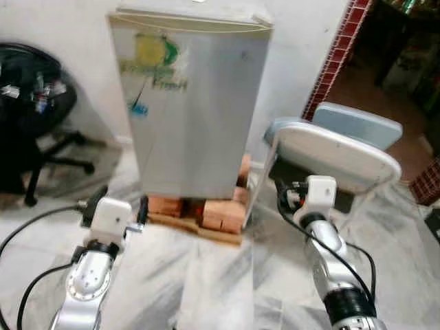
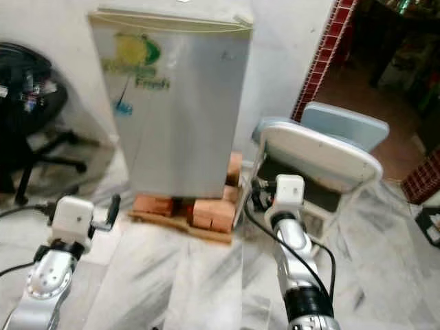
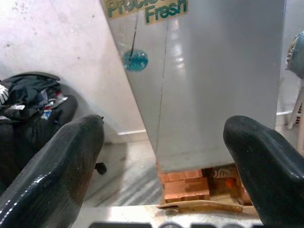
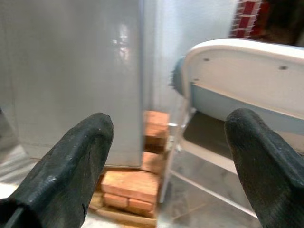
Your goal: Restocking fridge
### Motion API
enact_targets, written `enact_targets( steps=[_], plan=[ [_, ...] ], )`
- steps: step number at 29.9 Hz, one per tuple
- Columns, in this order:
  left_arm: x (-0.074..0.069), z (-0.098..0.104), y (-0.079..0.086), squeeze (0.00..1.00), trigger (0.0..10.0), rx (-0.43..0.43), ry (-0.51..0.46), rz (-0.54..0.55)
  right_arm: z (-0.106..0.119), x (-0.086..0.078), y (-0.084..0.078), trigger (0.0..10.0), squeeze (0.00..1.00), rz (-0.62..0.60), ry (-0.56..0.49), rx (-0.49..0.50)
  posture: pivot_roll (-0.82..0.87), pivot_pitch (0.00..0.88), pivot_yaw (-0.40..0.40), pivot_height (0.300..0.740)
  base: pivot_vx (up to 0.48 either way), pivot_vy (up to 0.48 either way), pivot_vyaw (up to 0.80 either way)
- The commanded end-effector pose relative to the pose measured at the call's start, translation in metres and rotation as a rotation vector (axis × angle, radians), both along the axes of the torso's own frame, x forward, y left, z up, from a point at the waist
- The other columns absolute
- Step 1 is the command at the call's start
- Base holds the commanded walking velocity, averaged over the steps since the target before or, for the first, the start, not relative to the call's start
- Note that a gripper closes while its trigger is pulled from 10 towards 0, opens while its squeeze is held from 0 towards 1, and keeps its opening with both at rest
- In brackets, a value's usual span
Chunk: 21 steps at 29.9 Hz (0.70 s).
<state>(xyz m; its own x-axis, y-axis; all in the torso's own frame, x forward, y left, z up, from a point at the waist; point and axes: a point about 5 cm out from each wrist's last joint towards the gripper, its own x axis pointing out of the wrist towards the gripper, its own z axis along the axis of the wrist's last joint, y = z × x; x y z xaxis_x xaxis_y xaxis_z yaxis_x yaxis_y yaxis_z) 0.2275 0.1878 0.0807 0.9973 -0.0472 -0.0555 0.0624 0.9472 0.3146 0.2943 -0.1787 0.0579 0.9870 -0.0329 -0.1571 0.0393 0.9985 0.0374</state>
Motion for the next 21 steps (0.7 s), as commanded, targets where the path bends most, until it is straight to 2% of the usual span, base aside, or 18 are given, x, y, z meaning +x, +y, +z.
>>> enact_targets(
  steps=[1,6,9,15,21],
  plan=[
    [-0.001,-0.001,-0.009,0.0,10.0,-0.032,0.009,-0.032,-0.002,-0.006,-0.017,10.0,0.0,-0.072,-0.005,-0.007,0.08,0.0,-0.066,0.74,0.0,0.465,0.0],
    [-0.003,-0.006,-0.009,0.0,10.0,-0.054,0.016,-0.022,-0.002,-0.013,-0.019,10.0,0.0,-0.09,-0.021,0.007,0.08,0.0,-0.067,0.74,0.0,0.466,0.0],
    [-0.002,-0.007,-0.007,0.0,10.0,-0.072,0.008,-0.016,-0.004,-0.016,-0.021,10.0,0.0,-0.093,-0.014,-0.003,0.07,0.0,-0.068,0.74,0.0,0.0,0.0],
    [-0.001,-0.013,-0.005,0.0,10.0,-0.095,0.02,0.003,-0.005,-0.018,-0.021,10.0,0.0,-0.092,-0.013,0.004,0.07,0.0,-0.064,0.74,0.0,0.0,-0.62],
    [0.0,-0.019,-0.006,0.0,10.0,-0.102,0.026,0.007,-0.001,-0.014,-0.021,10.0,0.0,-0.089,-0.03,0.002,0.07,0.0,-0.066,0.74,0.0,0.0,0.0]
  ],
)
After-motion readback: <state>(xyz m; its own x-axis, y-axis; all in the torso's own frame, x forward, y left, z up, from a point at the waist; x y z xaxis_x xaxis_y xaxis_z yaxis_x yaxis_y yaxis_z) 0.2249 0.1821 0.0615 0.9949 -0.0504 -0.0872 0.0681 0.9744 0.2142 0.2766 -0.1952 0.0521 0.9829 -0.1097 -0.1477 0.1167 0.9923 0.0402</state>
